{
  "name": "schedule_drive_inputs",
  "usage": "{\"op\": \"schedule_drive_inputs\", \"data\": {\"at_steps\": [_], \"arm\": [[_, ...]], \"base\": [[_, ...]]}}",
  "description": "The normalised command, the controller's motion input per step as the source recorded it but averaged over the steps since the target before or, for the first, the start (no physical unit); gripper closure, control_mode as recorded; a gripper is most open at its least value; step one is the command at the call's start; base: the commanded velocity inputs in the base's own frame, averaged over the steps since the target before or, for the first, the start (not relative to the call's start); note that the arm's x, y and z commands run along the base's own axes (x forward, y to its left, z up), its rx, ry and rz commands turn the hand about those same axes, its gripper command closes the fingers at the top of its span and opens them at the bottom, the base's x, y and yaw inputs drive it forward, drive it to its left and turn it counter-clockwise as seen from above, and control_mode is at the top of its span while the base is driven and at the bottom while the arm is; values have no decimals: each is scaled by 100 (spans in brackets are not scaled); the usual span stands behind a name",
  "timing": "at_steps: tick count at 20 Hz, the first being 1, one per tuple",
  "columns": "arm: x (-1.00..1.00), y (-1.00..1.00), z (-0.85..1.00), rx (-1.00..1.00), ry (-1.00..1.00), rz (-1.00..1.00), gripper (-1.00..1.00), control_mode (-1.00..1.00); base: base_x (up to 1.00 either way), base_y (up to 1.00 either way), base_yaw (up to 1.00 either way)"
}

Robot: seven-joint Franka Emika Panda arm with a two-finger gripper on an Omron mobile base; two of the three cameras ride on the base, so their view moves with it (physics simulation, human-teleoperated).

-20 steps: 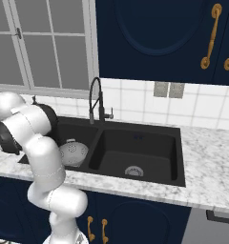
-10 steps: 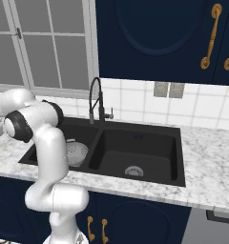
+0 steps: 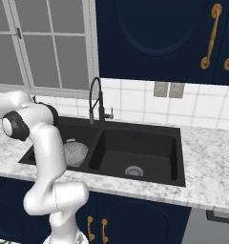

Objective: Put the colander in the sink, put the tangerine in the colander, and turn on the sink faucet and pour water over the colander.

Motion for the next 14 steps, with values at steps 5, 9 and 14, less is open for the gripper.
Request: {"op": "schedule_drive_inputs", "data": {"at_steps": [5, 9, 14], "arm": [[18, 2, -21, 0, 0, -6, -100, -100], [13, 4, -24, 0, 0, -3, -100, -100], [18, 7, -19, 0, 0, 0, -100, -100]], "base": [[0, 0, 0], [0, 0, 0], [0, 0, 0]]}}
